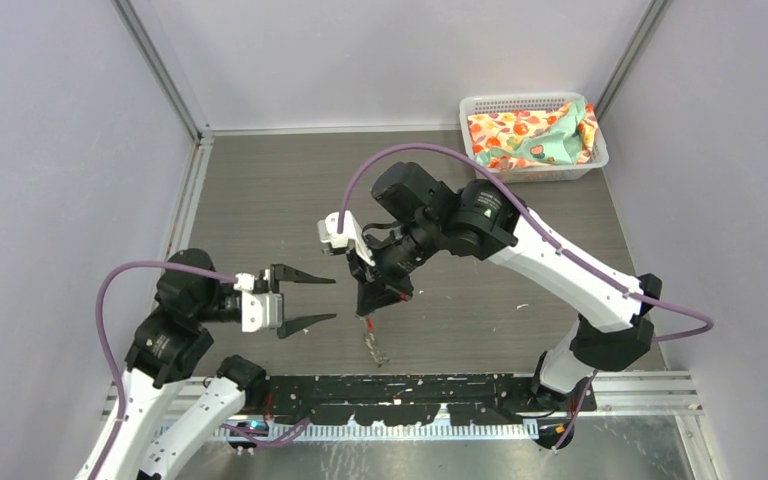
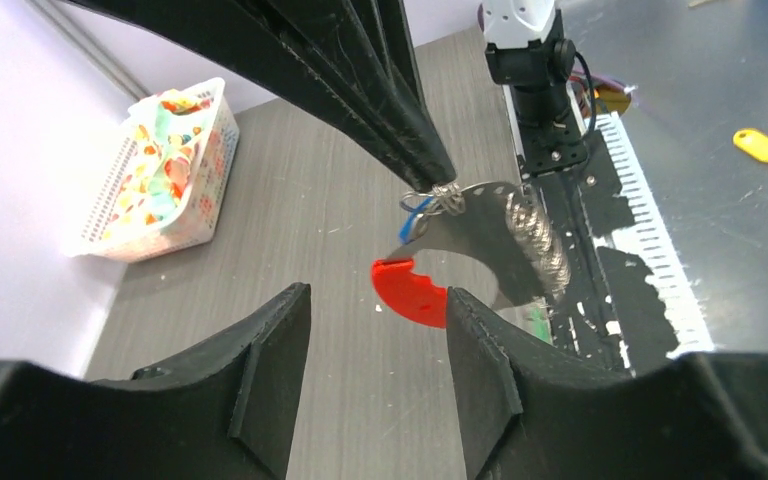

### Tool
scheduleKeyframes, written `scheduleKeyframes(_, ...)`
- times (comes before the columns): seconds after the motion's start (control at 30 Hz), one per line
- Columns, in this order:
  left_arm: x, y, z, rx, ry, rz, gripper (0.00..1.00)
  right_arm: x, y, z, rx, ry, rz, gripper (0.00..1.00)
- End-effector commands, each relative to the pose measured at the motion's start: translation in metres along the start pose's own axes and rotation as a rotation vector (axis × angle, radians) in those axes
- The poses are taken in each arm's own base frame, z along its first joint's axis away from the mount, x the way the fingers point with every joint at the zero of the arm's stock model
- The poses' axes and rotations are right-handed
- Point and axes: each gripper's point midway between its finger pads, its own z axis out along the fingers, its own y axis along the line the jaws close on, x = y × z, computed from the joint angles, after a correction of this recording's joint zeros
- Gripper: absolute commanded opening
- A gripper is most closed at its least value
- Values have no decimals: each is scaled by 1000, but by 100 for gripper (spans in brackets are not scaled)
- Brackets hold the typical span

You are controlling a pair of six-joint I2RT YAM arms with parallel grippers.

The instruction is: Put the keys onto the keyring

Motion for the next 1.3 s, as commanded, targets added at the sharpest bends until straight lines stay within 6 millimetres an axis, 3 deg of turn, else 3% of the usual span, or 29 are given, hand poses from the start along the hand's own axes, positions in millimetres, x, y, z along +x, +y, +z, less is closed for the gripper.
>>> scheduleKeyframes(0.0,-2,1,10,98,-43,129,53,-19,28,-6,-132,-65,11,1)
scheduleKeyframes(0.2,-19,-10,15,240,-115,43,47,-22,20,5,-133,-55,55,1)
scheduleKeyframes(0.47,-17,-22,14,289,-132,4,28,-28,16,12,-150,-64,61,1)
scheduleKeyframes(0.73,-16,-33,11,318,-134,-43,21,-32,7,15,-121,-66,72,1)
scheduleKeyframes(0.93,-7,-33,11,292,-107,-61,1,-34,-7,10,-65,-99,91,1)
scheduleKeyframes(1.27,6,-14,4,97,-34,68,0,-35,-21,-2,37,-132,116,1)
